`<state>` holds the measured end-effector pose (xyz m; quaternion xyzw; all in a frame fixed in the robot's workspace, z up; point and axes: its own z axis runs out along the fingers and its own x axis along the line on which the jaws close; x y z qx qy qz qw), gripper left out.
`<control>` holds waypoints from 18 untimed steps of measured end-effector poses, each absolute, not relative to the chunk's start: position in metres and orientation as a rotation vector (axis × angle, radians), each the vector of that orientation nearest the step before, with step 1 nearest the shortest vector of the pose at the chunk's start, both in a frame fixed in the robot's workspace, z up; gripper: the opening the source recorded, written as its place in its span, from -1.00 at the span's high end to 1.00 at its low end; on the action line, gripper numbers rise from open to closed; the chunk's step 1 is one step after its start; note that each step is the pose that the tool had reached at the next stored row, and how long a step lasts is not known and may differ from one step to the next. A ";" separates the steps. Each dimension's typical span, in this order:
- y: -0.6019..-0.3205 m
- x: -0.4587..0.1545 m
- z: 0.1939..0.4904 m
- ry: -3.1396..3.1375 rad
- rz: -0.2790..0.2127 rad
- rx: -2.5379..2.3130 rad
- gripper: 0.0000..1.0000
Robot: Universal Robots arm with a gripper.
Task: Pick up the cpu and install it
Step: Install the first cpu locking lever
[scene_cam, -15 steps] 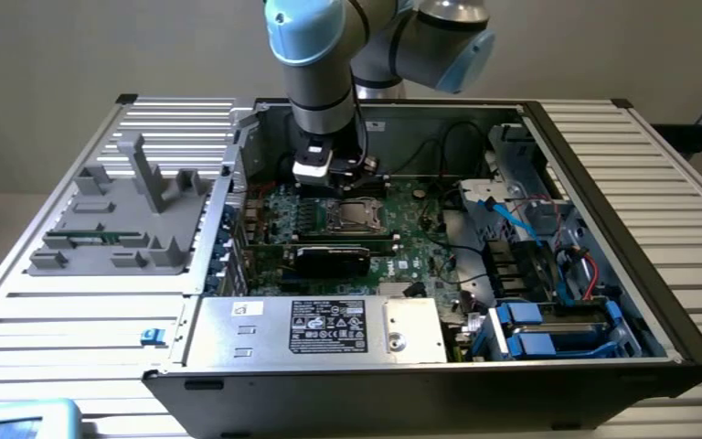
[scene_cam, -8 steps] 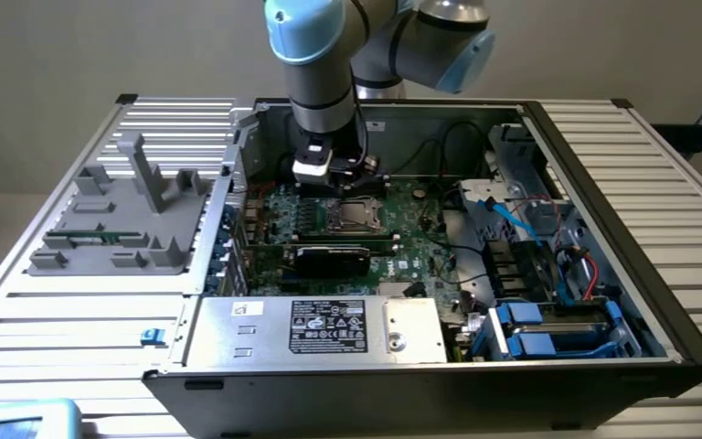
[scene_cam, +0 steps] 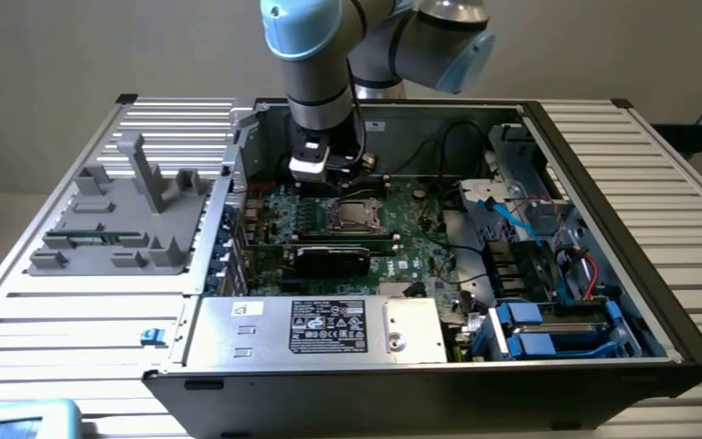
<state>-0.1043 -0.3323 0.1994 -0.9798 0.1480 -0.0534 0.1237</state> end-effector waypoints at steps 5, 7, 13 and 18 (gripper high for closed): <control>-0.331 -0.105 0.200 0.432 -0.155 -2.857 0.77; -0.330 -0.105 0.199 0.432 -0.156 -2.856 0.77; -0.330 -0.105 0.199 0.432 -0.156 -2.856 0.77; -0.330 -0.105 0.197 0.432 -0.155 -2.857 0.77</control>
